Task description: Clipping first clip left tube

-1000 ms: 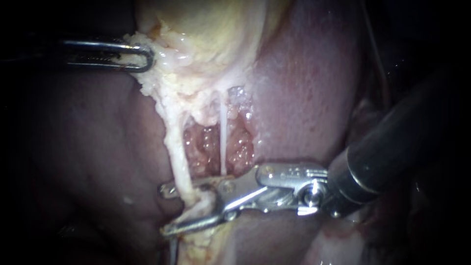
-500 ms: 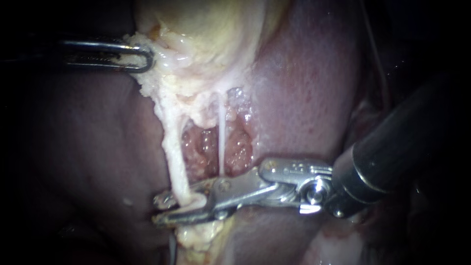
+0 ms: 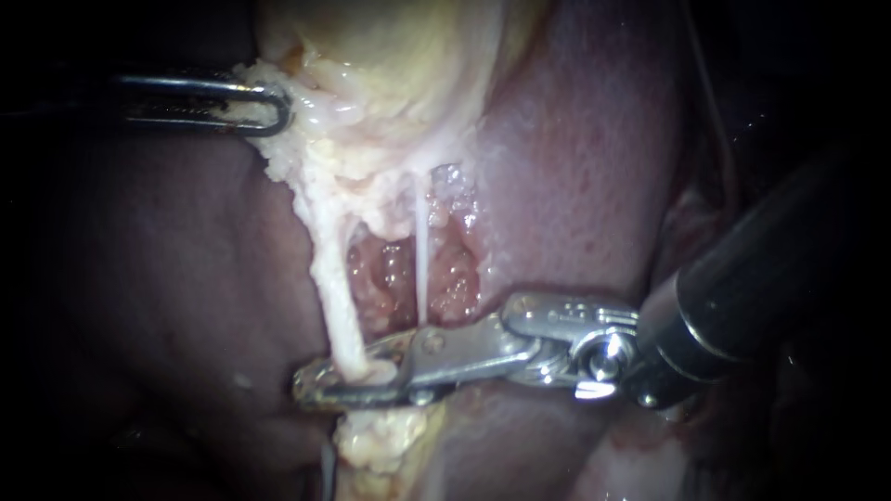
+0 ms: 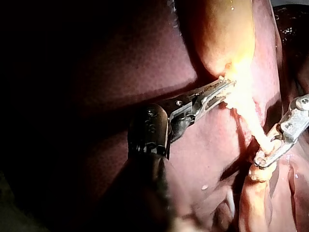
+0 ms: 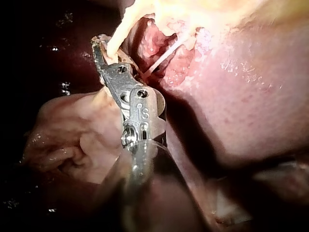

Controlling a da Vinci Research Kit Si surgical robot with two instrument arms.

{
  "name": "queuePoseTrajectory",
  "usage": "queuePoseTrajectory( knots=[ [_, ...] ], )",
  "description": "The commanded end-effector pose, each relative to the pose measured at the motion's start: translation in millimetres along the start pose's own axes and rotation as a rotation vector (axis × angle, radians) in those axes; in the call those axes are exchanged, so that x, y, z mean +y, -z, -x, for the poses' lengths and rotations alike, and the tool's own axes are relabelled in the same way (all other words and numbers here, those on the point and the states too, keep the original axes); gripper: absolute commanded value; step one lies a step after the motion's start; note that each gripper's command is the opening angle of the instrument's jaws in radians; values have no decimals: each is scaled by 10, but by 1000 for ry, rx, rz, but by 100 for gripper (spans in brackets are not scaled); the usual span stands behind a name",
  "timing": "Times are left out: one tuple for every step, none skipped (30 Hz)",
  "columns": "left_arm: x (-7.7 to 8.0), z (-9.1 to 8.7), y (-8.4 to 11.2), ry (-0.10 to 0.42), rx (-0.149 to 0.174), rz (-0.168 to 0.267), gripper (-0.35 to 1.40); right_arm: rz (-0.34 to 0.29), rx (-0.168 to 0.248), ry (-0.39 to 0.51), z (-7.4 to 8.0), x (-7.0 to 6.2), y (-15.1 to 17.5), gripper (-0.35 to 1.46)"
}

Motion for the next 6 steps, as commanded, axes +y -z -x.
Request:
queuePoseTrajectory(
  knots=[
    [0, 0, 0, 0, 0, 0, -35, 1, 0, 1, 1, 1, -1, -35],
    [-1, 0, 0, 0, 0, 0, -35, 1, 0, -5, 1, 1, -1, -35],
    [-1, 0, 0, 0, 0, 0, -35, 1, -1, -4, 2, 1, -1, -35],
    [-1, 0, 0, 0, 0, 0, -35, 1, -1, -4, 3, 1, -1, -35],
    [-1, 0, 0, 0, 0, 0, -35, 1, -1, -3, 4, 1, -2, -35],
    [-2, 0, 0, 0, 0, 0, -35, 4, -1, -1, 7, 2, -3, -19]
  ],
)
